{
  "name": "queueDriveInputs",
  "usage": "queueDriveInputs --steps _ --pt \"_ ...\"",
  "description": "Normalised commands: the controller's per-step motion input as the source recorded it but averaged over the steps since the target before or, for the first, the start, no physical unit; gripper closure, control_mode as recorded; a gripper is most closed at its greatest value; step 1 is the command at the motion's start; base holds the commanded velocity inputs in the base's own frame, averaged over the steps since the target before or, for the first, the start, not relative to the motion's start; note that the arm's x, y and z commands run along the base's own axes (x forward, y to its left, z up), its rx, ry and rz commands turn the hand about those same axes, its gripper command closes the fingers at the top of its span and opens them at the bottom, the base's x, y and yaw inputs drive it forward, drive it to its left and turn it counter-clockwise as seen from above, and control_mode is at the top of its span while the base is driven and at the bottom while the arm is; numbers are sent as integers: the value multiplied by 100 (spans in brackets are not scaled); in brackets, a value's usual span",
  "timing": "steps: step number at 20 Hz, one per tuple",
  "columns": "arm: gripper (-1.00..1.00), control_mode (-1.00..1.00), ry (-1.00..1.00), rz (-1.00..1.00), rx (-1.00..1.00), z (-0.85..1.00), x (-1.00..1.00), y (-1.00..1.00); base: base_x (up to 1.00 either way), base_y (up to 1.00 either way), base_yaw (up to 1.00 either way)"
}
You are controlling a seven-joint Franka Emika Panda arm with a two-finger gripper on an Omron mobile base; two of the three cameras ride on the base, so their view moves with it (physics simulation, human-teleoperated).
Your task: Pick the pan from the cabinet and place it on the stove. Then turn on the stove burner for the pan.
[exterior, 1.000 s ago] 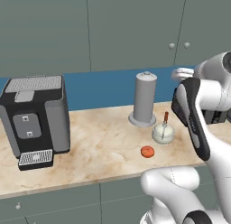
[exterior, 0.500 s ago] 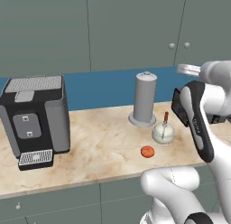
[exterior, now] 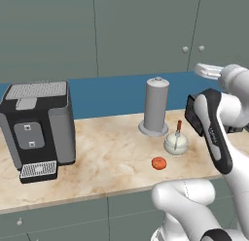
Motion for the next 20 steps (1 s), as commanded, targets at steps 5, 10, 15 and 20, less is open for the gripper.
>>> queueDriveInputs --steps 5,10,15,20 --pt "-100 -100 -7 0 -7 22 0 -15 0 0 0" --pt "-100 -100 -3 1 -8 2 11 -12 0 0 0" --pt "-100 -100 -2 7 -7 0 28 -7 0 0 0" --pt "-100 -100 -6 6 -3 5 28 0 0 0 0"
